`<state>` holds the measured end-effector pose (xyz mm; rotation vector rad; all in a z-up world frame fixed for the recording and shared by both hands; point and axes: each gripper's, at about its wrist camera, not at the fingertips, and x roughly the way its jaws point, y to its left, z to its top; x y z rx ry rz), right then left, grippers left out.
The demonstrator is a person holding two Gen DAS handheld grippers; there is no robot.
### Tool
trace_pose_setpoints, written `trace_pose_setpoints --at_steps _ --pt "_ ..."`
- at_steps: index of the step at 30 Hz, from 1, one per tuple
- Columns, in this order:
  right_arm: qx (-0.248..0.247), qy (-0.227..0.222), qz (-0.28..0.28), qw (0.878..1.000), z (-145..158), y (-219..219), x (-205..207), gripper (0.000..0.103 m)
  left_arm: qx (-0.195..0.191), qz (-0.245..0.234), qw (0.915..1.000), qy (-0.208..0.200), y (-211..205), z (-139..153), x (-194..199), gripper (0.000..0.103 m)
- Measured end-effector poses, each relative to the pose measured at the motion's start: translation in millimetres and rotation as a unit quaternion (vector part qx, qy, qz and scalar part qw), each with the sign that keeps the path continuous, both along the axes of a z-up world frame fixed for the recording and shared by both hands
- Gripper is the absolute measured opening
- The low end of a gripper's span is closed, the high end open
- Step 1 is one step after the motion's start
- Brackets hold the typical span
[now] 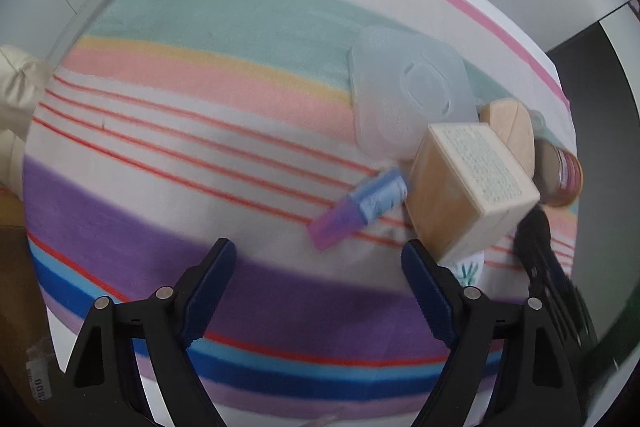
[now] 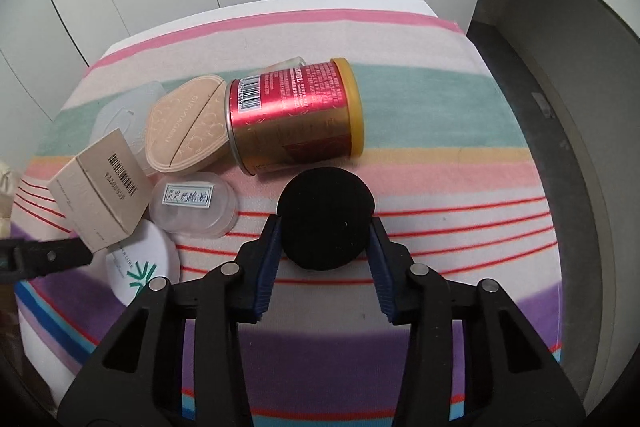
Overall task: Organize objects
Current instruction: 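Grasp the black round puff with the right tool while the left tool grasps the pink-capped blue tube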
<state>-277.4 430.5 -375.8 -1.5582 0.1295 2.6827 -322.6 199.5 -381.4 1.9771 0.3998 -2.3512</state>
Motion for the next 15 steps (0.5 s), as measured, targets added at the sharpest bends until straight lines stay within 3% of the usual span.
trace_pose_setpoints --at_steps 1,8,12,13,15 --pt "-0.007 -0.002 -0.001 1.0 1 2 1 0.043 -0.011 0.0 0.9999 0.007 4 1 -3 0.075" --pt "-0.03 -0.01 0.002 1.0 6 5 10 0.044 -0.019 0.037 0.9989 0.02 10 0 -13 0.076" --pt "-0.028 -0.011 0.005 1.0 6 3 12 0.044 -0.066 -0.008 0.9975 0.021 35 -3 -16 0.074" --pt "-0.03 -0.011 0.006 0.999 6 3 13 0.044 -0.08 -0.02 0.9963 0.025 42 -4 -15 0.069" --pt "-0.033 -0.012 0.007 0.999 6 4 12 0.044 -0.093 -0.043 0.9937 0.046 53 -1 -11 0.043"
